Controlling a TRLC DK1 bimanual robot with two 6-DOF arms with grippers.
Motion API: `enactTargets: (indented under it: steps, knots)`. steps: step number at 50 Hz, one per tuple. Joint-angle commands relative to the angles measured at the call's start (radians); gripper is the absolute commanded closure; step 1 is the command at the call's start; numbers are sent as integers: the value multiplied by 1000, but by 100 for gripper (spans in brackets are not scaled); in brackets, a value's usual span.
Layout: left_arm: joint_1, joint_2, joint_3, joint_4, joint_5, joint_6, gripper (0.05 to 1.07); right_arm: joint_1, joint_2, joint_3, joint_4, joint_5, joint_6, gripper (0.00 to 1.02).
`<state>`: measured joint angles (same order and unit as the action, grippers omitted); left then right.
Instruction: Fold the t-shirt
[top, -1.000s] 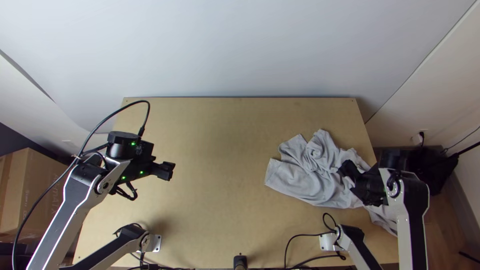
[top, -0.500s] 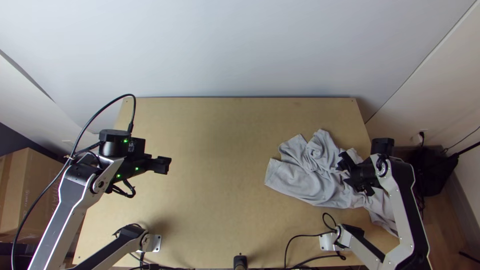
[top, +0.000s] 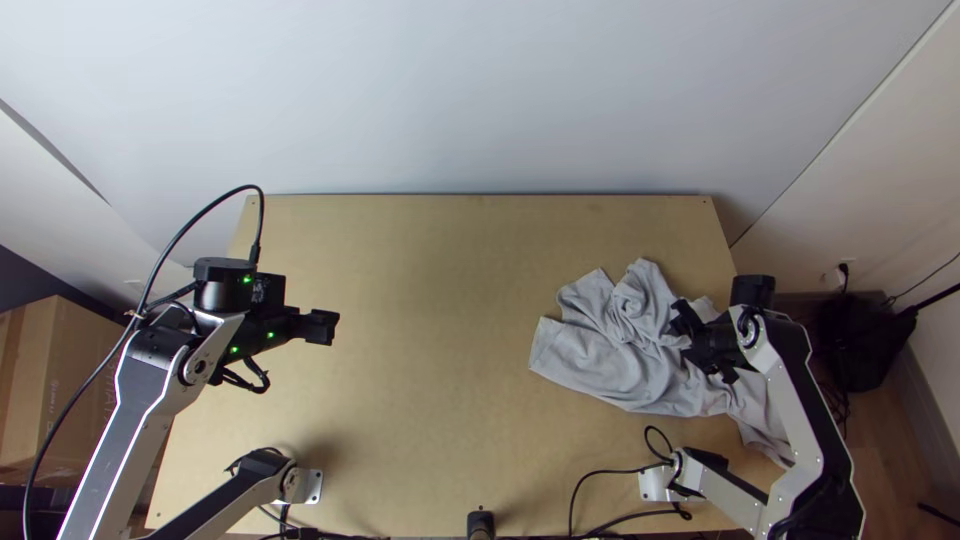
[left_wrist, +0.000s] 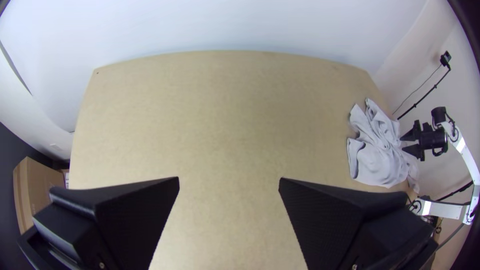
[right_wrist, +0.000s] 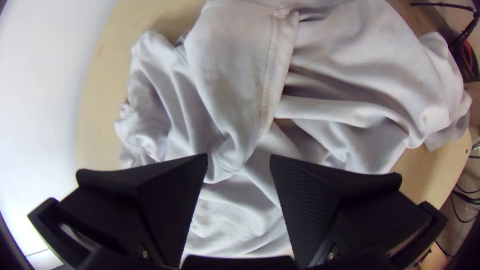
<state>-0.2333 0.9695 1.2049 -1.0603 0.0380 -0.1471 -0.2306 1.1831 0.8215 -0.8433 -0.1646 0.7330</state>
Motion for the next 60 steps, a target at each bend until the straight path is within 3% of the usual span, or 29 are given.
enactTargets:
  steps: [1,4,6,11,12,27,39,48,60]
  knots:
    - [8,-8,13,3,3,-23,11,-4,44,-28,33,13,19,44]
    - [8,-6,16,2,3,-23,11,-6,62,-33,44,17,19,44]
    - [6,-2,21,0,3,-23,11,-6,72,-35,52,27,19,57]
    - [-3,9,27,-1,5,-22,11,-6,66,-51,99,108,17,99]
    - [-8,11,27,-1,5,-23,11,-6,64,-51,101,114,16,100]
    - [-189,155,65,83,5,-49,11,-52,-68,-19,101,119,-7,100]
    - [-380,371,197,194,5,-77,11,-144,-192,-15,101,122,-99,100]
    - [-451,545,303,266,5,-86,11,-219,-269,-21,116,120,-159,100]
    - [-529,747,435,385,23,-94,11,-289,-358,-44,147,120,-185,100]
